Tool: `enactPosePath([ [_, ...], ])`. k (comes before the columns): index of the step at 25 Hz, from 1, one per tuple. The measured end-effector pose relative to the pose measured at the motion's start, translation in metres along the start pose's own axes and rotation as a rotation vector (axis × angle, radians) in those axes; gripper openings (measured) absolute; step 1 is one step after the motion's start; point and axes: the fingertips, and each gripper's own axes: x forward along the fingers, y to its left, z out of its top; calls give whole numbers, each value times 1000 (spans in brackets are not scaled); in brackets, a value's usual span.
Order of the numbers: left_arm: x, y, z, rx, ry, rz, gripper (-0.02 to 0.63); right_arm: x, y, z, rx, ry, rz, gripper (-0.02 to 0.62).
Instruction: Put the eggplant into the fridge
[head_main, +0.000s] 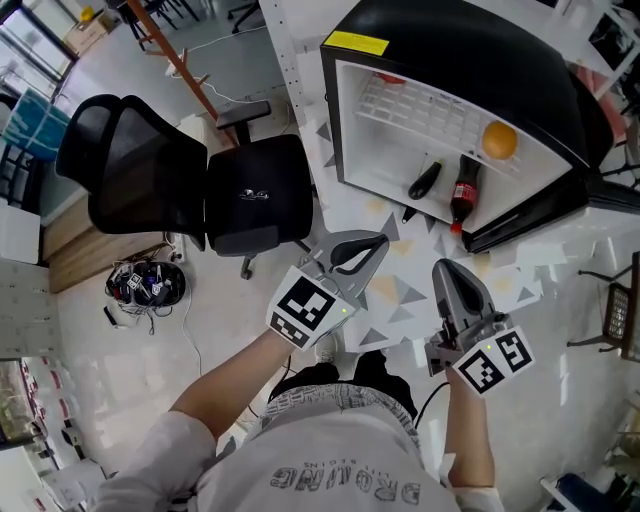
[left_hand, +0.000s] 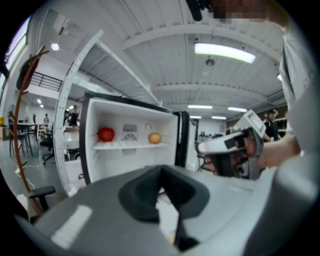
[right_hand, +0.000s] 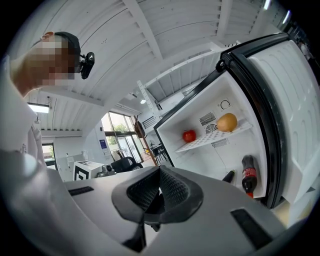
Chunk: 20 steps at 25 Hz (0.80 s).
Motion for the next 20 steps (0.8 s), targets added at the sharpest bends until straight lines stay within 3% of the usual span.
enactPosePath([
  [20, -40, 35, -1, -61, -31, 85, 6, 19, 10, 4, -29, 1, 0, 2],
])
